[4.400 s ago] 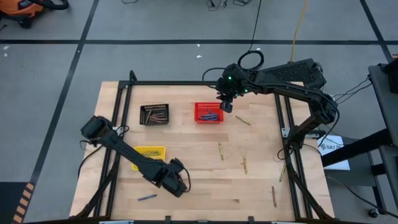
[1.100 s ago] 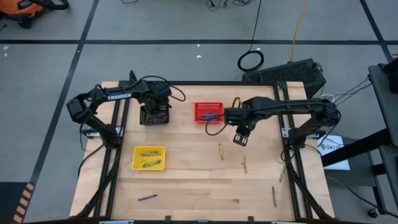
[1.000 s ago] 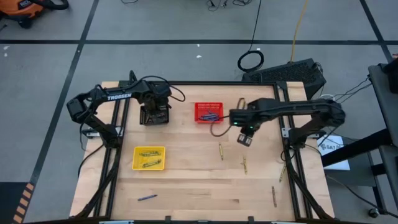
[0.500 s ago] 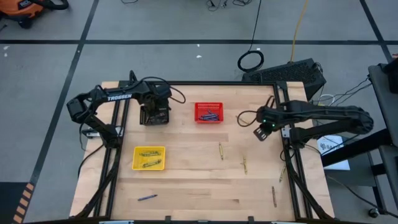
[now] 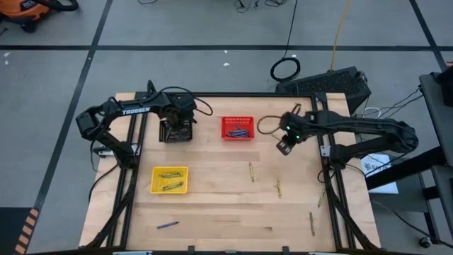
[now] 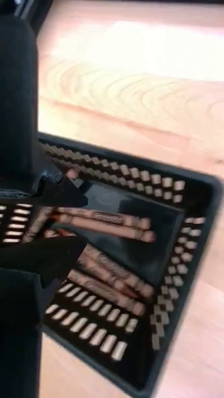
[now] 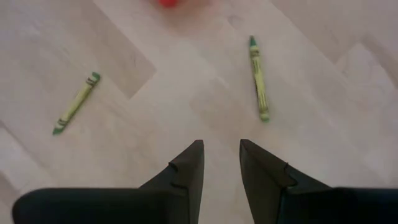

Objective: Sort crayons
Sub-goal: Put the green crayon into the yellow bin

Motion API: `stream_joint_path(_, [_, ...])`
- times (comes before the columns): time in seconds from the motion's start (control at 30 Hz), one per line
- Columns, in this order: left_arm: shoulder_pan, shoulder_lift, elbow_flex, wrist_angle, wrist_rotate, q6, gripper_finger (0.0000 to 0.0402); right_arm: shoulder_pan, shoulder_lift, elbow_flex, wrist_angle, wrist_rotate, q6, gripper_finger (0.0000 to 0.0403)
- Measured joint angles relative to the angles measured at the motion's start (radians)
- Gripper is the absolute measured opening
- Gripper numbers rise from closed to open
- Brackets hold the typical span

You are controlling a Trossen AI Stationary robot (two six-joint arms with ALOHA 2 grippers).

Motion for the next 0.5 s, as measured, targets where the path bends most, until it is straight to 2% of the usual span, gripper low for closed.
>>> stream_joint_path(0.33, [0.0, 0.0, 0.0, 0.03, -0.001, 0.005, 0.0077, -0.215, 0.218, 0.0, 0.111, -0.009, -0.173, 0.0091])
stream_joint_path(0.5, [0.0, 0.0, 0.0, 0.055, -0.002, 0.047, 0.0077, -0.252, 0.31, 0.0, 0.181, -0.088, -0.26, 0.0091])
